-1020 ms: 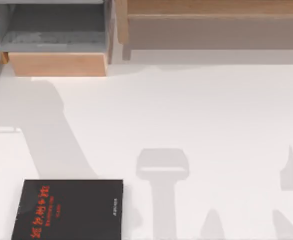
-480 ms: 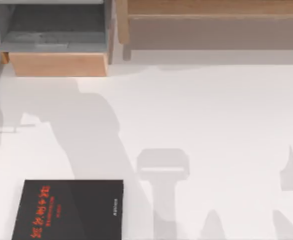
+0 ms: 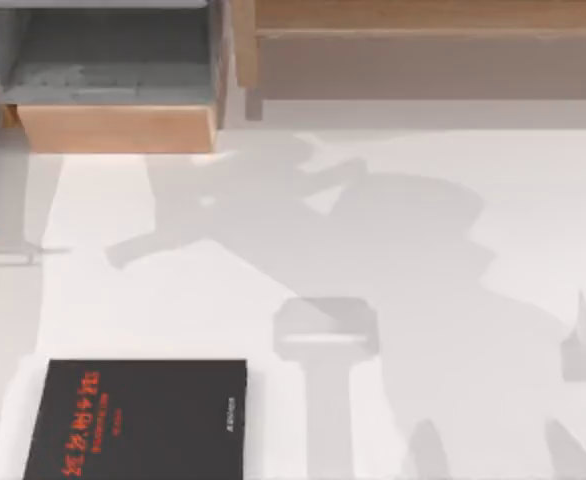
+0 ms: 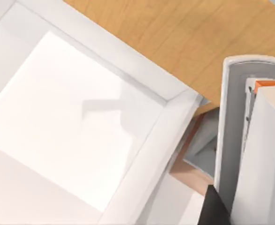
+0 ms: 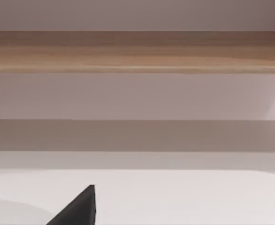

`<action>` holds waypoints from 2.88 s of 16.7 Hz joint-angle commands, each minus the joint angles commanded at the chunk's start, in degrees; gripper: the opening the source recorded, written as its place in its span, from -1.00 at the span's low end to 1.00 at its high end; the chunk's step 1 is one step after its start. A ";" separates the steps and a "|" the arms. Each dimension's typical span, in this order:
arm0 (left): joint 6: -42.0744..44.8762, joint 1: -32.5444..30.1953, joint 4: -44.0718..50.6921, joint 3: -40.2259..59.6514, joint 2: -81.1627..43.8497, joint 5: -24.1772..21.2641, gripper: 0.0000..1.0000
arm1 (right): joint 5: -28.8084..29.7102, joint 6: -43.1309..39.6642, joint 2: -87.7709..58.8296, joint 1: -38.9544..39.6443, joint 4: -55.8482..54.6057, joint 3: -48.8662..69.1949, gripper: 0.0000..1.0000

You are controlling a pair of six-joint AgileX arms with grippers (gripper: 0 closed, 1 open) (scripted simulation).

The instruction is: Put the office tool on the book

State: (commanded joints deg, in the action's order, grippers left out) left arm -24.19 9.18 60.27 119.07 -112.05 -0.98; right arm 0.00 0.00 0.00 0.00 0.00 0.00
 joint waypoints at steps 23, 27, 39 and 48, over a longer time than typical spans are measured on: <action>-10.33 -44.88 -6.22 -67.34 28.70 4.84 -1.00 | 0.00 0.00 0.00 0.00 0.00 0.00 1.00; -10.13 -44.60 -8.31 -68.50 27.66 4.78 -1.00 | 0.00 0.00 0.00 0.00 0.00 0.00 1.00; -9.81 -44.42 -13.85 -71.87 25.64 4.81 -0.40 | 0.00 0.00 0.00 0.00 0.00 0.00 1.00; -9.81 -44.42 -13.85 -71.87 25.64 4.81 0.96 | 0.00 0.00 0.00 0.00 0.00 0.00 1.00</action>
State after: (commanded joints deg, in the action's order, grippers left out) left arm -34.00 -35.24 46.42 47.19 -86.42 3.83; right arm 0.00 0.00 0.00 0.00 0.00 0.00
